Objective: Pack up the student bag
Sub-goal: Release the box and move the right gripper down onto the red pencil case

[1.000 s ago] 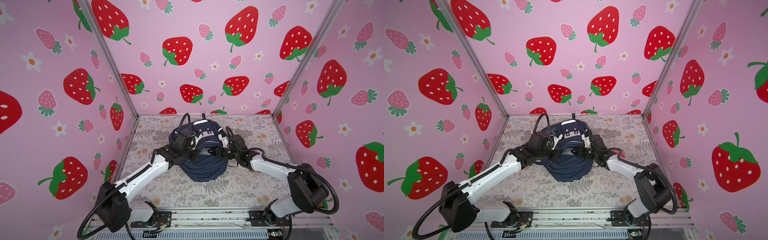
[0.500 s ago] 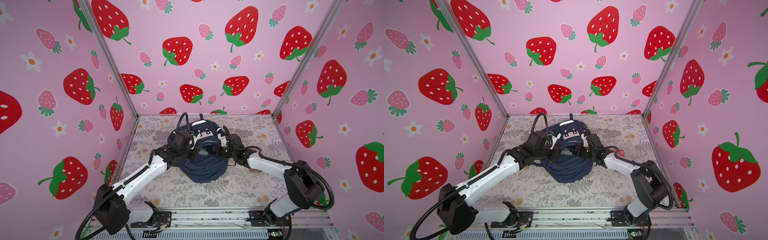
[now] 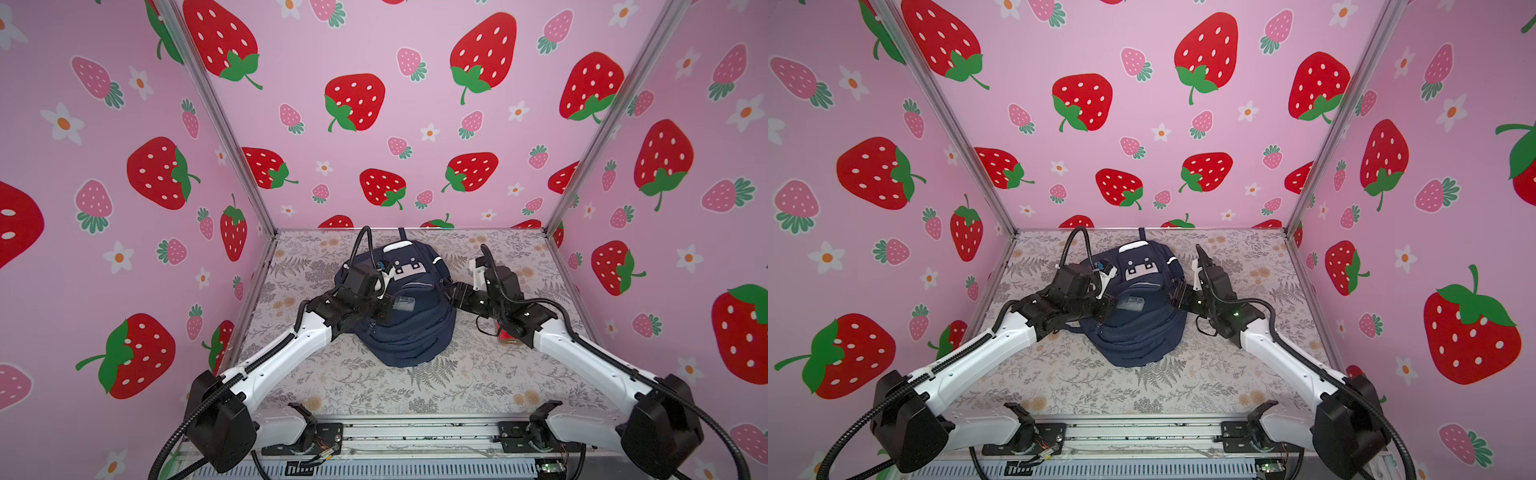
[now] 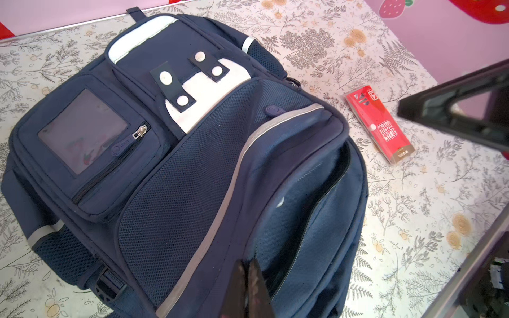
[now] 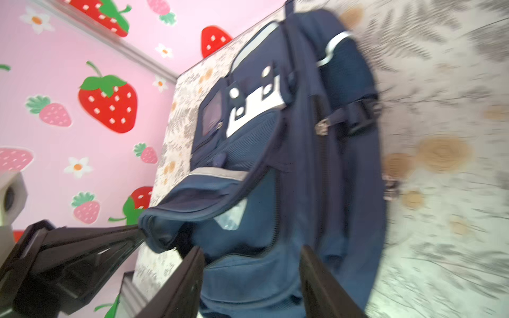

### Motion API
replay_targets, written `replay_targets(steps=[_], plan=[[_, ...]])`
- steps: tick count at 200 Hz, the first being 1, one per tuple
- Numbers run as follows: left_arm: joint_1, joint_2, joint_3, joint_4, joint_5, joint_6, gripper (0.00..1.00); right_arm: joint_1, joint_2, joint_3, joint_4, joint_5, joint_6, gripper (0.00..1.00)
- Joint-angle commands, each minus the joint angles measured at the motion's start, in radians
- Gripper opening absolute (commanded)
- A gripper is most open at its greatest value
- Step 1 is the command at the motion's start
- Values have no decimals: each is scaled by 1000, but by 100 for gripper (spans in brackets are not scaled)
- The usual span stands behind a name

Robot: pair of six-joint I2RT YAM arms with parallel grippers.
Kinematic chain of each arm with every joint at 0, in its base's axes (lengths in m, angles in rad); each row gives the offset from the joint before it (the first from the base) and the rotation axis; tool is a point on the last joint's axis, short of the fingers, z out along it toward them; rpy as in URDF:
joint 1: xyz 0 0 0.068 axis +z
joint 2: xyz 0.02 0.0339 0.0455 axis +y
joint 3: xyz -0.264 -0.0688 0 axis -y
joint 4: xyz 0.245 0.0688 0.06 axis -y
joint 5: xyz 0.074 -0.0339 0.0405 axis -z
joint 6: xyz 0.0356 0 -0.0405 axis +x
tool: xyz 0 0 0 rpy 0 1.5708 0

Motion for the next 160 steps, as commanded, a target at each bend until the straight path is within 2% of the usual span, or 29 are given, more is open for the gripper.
replay_targets(steps=[1,15,30,48,52,56,64,83,96,107,143,160], plan=[[6,-17,19,-60,15,-6,0,-76,-74,-56,-242,229,-50,63],[6,3,42,-82,83,-1,0,-169,-101,-114,-293,287,-59,65],[6,10,42,-70,104,-16,0,-282,-88,-169,-298,266,-94,64],[6,5,33,-40,149,-23,0,-364,-24,-200,-291,251,-139,60],[6,3,31,-35,155,-27,4,-373,-9,-204,-283,246,-148,59],[6,0,29,-29,159,-30,14,-380,8,-207,-275,245,-156,58],[6,-4,25,-22,176,-32,25,-386,41,-212,-253,241,-172,57],[6,-4,29,-24,213,-31,34,-386,128,-204,-216,208,-228,52],[6,0,38,-34,212,-35,37,-386,191,-182,-215,192,-269,46],[6,-2,43,-37,191,-48,40,-384,221,-171,-206,185,-293,44],[7,-67,40,-3,160,-108,42,-356,265,-140,-207,181,-323,46],[11,-117,24,16,165,-142,42,-304,289,-107,-241,239,-330,46]])
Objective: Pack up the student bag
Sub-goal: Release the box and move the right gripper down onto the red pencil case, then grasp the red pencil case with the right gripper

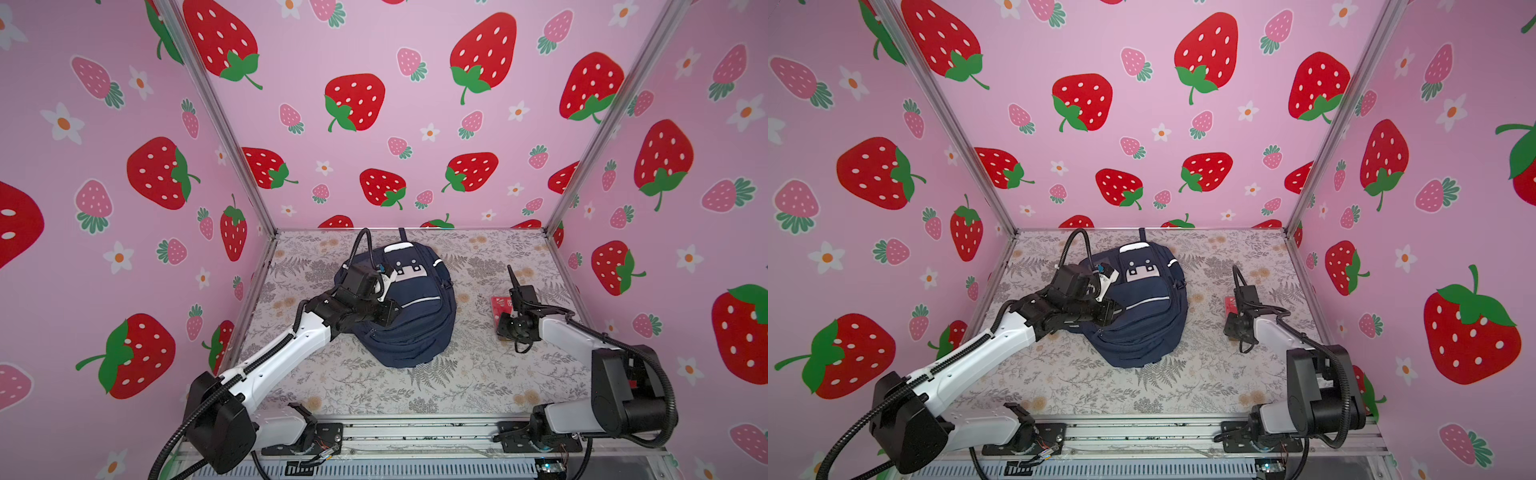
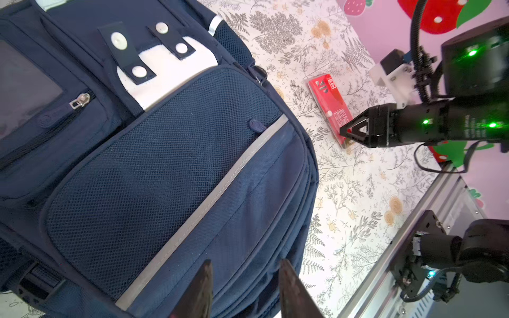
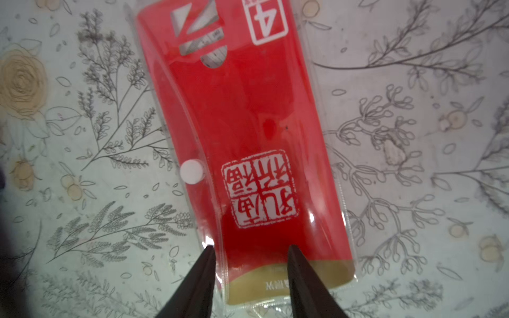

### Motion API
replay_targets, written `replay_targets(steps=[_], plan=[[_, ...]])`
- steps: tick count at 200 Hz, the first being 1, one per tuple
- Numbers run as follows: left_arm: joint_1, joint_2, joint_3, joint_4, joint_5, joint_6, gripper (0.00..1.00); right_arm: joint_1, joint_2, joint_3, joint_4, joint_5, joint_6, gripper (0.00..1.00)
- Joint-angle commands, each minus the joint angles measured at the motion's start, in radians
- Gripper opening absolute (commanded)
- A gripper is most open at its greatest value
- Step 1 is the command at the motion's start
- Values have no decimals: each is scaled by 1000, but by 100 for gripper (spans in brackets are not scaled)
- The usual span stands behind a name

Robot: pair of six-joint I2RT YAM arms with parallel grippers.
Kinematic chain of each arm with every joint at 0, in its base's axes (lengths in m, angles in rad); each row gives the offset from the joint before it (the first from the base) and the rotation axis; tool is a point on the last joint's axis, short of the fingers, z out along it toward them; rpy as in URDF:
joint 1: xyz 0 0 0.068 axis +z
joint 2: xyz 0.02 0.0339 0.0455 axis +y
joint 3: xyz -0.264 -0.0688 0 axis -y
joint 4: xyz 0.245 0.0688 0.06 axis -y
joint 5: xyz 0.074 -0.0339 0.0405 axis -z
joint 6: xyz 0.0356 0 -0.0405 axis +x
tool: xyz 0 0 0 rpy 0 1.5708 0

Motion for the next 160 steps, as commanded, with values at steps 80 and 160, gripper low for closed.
replay_targets(steps=[80,160], plan=[[61,-213,-120,80,109,-225,35,123,156,112,-72,160,-30,38],[79,-233,-173,84,117,-282,36,162,98,115,-71,167,-62,5]])
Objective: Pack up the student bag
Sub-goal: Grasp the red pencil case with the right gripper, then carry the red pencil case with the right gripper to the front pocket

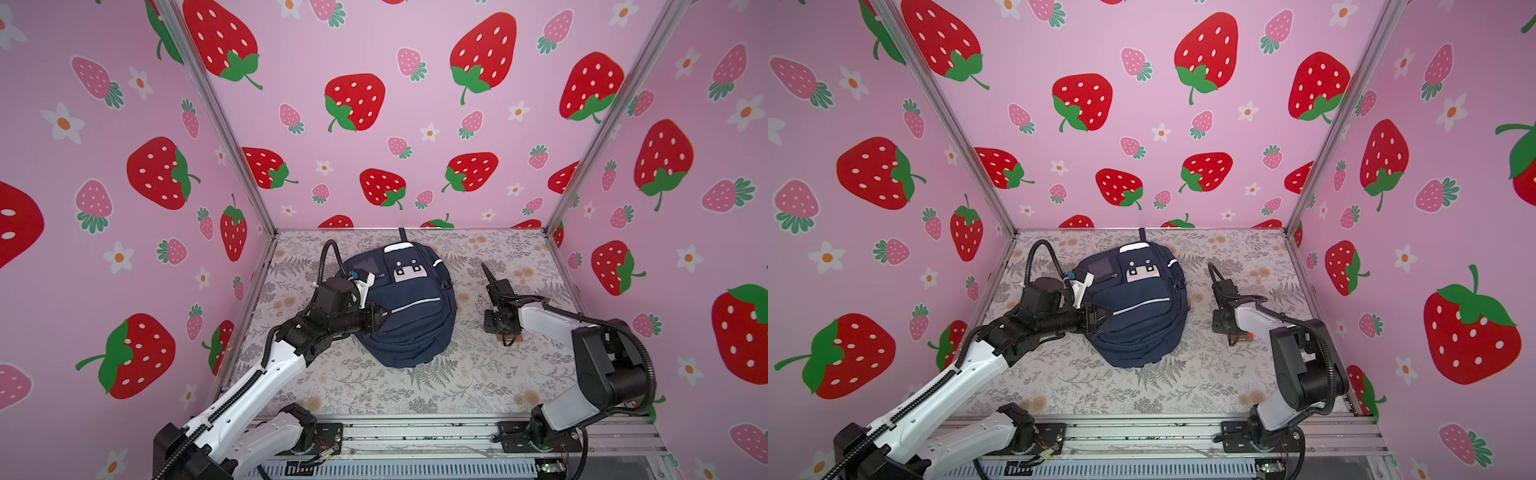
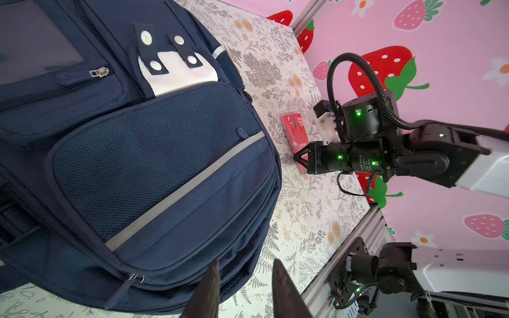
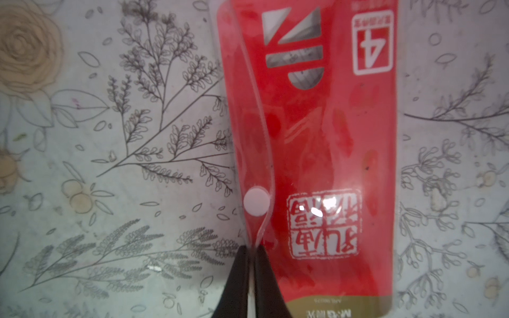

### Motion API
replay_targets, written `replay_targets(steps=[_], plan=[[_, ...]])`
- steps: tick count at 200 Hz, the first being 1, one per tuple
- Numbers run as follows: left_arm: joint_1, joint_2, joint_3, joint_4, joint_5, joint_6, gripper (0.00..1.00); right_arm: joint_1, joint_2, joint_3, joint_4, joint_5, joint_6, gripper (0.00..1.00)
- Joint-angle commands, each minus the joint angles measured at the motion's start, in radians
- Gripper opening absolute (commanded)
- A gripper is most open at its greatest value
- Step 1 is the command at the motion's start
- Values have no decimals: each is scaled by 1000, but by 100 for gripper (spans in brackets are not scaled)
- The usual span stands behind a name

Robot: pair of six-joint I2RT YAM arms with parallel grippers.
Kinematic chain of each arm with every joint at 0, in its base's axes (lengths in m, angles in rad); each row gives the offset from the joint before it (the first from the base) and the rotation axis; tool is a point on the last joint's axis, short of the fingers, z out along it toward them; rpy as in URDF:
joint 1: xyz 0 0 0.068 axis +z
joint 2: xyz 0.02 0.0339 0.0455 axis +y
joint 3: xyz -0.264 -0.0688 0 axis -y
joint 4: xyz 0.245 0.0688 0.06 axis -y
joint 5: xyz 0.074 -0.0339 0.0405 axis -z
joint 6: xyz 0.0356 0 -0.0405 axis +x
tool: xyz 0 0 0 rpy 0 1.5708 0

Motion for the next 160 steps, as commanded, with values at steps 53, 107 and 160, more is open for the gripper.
replay_targets(steps=[53,107,160], plan=[[63,41,53,49,89,-69,49,313,-210,66,-29,44,-117,2],[117,103,65,254,288,-244,54,687,-290,127,48,53,-240,2],[137,99,23,253,289,-276,55,916,-173,264,57,183,-304,2]])
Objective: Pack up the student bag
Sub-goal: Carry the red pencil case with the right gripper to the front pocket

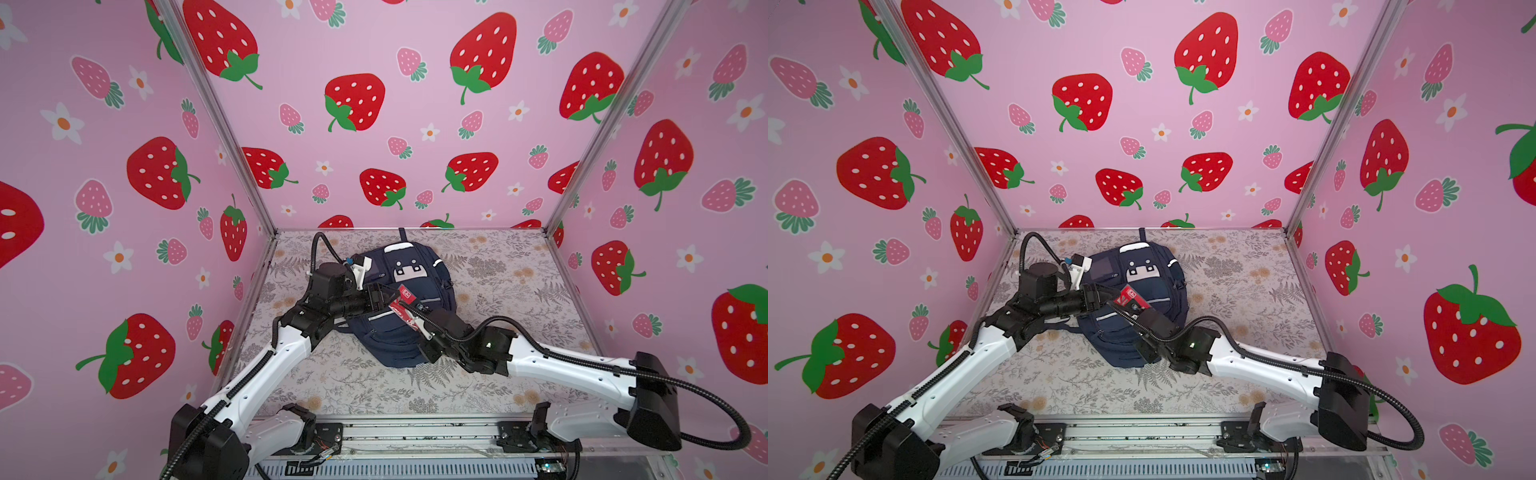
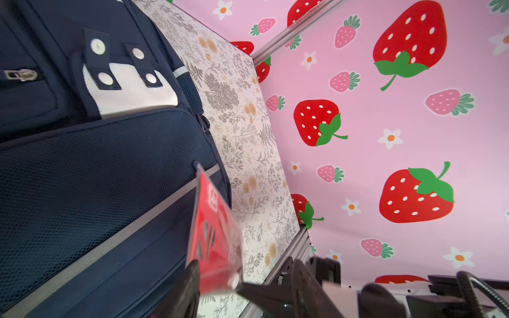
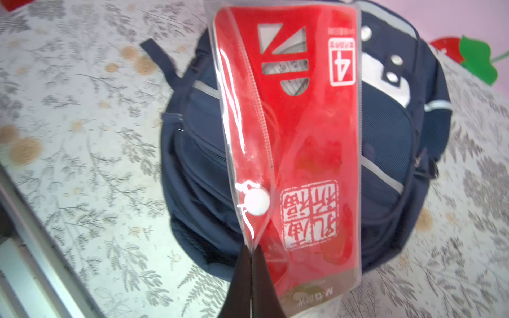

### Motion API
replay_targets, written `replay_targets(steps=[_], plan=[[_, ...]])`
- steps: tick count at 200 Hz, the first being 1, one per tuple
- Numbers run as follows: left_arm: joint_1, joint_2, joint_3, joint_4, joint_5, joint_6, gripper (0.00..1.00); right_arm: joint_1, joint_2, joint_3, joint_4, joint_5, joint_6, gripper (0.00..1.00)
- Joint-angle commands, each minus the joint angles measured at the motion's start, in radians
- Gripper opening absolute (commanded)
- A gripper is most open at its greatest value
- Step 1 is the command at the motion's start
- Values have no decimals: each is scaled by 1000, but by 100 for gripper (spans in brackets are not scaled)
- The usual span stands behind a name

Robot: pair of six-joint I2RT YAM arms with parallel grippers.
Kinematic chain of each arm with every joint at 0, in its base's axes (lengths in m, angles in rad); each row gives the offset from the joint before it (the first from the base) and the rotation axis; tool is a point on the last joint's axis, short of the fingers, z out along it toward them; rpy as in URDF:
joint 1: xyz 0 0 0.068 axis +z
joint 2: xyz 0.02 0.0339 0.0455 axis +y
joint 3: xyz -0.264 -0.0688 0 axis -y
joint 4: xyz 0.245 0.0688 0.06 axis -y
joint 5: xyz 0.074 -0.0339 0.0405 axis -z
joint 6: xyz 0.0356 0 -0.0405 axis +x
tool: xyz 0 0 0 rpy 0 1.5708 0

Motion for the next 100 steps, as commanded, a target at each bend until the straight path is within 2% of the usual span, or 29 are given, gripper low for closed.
replay_targets(steps=[1,63,100], plan=[[23,-13,1,10,24,-29,54,47,53,62,9,82,-57,2],[129,-84,16,-181,-17,60,58,77,87,98,9,106,-48,1],[160,-70,7,-181,45,54,60,89,63,99,9,112,-41,1]])
